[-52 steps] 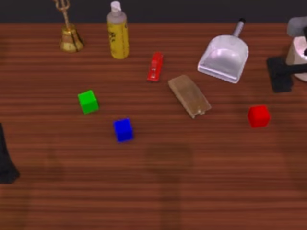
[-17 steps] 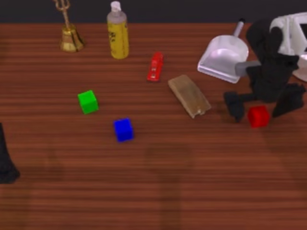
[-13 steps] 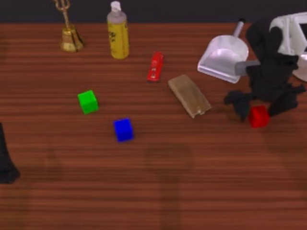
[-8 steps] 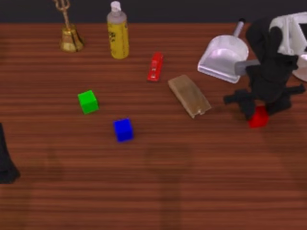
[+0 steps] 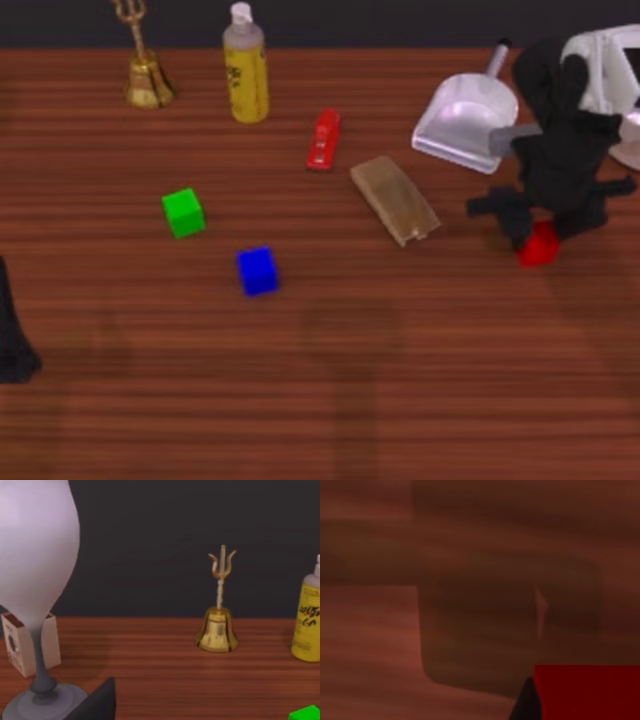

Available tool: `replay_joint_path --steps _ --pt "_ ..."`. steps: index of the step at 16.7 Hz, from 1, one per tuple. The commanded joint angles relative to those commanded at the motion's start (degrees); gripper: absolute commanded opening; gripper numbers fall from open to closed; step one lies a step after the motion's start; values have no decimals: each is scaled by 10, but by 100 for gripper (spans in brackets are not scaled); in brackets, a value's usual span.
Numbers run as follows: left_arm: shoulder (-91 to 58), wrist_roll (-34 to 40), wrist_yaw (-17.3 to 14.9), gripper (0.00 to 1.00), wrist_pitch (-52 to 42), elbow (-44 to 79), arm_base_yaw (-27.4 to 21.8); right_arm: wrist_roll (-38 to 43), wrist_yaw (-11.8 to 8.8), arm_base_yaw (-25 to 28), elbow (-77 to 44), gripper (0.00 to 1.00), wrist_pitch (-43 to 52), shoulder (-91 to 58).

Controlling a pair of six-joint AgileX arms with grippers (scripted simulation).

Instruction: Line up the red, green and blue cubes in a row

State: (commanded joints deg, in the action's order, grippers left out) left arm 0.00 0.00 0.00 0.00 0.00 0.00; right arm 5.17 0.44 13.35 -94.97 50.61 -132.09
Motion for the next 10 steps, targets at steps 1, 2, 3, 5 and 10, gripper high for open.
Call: replay_joint_path --steps 1,2,3,5,10 --pt "0 0 0 100 0 0 0 0 0 1 -7 0 8 2" --pt "0 0 0 100 0 0 0 -1 0 2 -17 0 22 7" --pt "0 0 0 100 0 0 0 0 0 2 -29 0 42 13" --pt "0 0 0 100 0 0 0 0 -1 3 -55 0 90 28" --pt "0 0 0 100 0 0 0 -1 -1 5 -82 0 130 48"
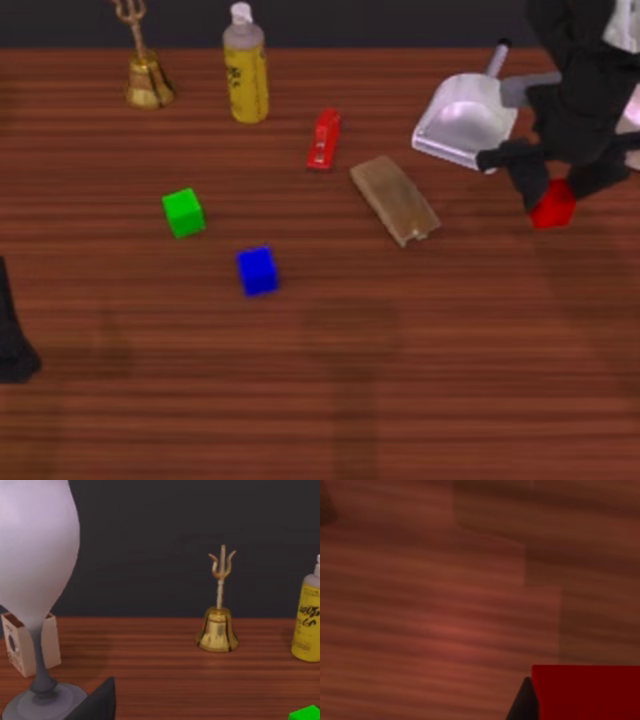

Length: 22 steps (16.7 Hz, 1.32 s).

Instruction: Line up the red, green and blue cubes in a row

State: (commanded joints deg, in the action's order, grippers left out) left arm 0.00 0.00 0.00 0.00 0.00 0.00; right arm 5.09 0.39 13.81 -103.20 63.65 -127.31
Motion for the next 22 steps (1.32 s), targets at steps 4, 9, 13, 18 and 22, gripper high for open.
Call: replay_joint_path --steps 4,9,13,18,22 --pt "0 0 0 100 0 0 0 9 0 5 -5 0 2 -6" --pt "0 0 0 100 0 0 0 132 4 113 -73 0 39 -43" --pt "0 0 0 100 0 0 0 313 8 246 -142 0 81 -78" --pt "0 0 0 100 0 0 0 467 14 378 -206 0 116 -100" --pt "0 0 0 100 0 0 0 487 15 397 -216 0 119 -100"
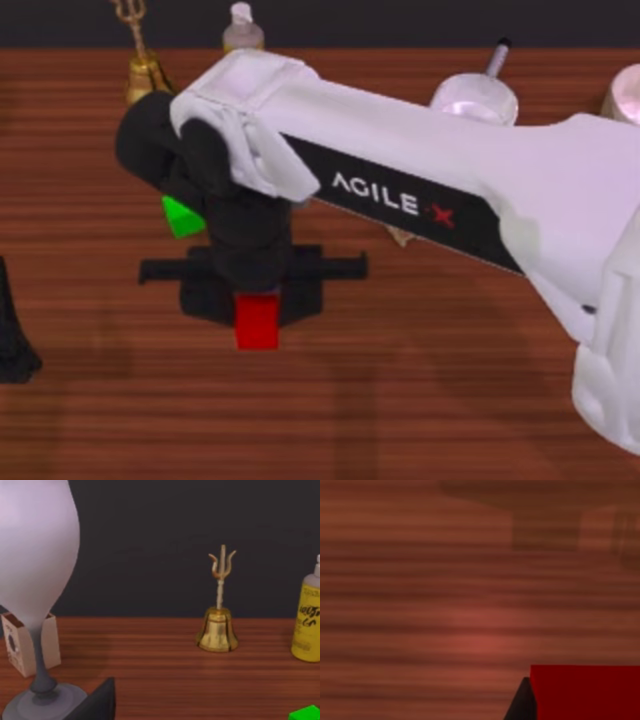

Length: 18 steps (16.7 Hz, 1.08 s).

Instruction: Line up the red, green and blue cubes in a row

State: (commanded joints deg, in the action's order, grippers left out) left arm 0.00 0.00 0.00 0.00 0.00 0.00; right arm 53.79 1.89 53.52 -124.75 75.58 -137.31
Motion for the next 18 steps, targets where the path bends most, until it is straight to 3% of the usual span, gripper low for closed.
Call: replay_joint_path --steps 4,11,15,18 --pt "0 0 0 100 0 0 0 -1 -1 -1 11 0 -11 1" --pt "0 0 0 100 0 0 0 2 0 2 114 0 -137 -21" --pt "0 0 0 100 0 0 0 2 0 2 119 0 -142 -23" --pt "0 0 0 100 0 0 0 2 0 2 119 23 -142 -23"
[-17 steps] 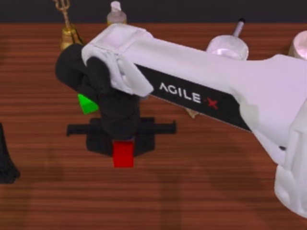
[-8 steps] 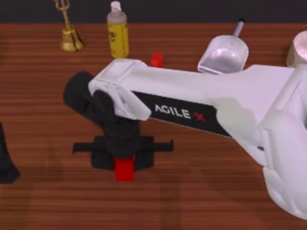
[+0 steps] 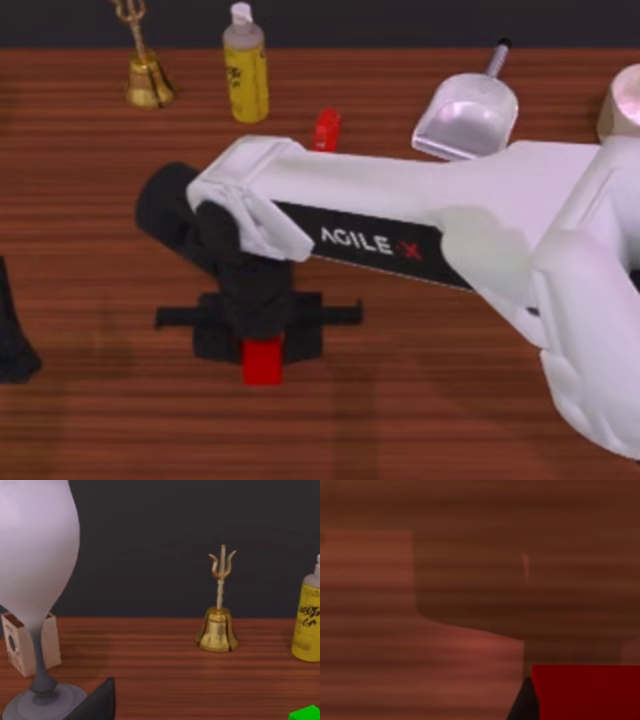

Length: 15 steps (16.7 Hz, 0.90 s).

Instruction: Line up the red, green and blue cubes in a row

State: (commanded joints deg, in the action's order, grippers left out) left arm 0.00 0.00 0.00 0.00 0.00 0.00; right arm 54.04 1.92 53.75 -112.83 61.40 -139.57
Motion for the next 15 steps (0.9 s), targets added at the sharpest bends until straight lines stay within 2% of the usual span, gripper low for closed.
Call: replay_joint_path --steps 10,15 --pt "0 0 0 100 0 0 0 0 0 0 0 98 0 0" --pt "0 0 0 100 0 0 0 0 0 0 0 100 0 0"
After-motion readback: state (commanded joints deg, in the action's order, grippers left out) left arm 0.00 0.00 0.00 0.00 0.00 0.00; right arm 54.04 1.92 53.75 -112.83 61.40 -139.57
